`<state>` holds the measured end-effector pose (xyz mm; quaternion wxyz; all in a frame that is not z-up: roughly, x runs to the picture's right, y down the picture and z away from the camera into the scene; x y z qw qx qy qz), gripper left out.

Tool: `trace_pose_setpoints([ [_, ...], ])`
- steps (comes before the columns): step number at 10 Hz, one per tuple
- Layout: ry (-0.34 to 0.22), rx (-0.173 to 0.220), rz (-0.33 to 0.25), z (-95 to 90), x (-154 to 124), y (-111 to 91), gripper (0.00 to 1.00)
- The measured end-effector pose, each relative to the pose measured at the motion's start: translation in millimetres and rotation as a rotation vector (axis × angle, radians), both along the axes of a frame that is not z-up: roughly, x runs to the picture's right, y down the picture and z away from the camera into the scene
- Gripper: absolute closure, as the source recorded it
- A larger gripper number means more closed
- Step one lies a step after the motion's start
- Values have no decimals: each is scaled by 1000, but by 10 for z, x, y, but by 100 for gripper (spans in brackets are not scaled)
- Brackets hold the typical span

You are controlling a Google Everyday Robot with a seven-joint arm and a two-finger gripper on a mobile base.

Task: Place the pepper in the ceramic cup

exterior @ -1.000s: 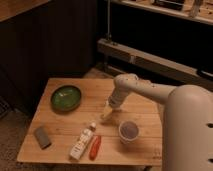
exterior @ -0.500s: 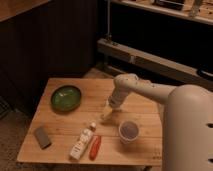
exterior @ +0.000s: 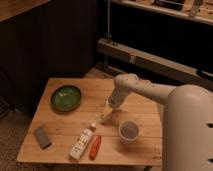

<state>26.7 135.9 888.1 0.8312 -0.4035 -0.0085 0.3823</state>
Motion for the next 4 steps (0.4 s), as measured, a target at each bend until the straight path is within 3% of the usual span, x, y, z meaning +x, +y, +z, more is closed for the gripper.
trace_pose_setpoints([
  [4,0,1,-1,-19,3,-19,17],
])
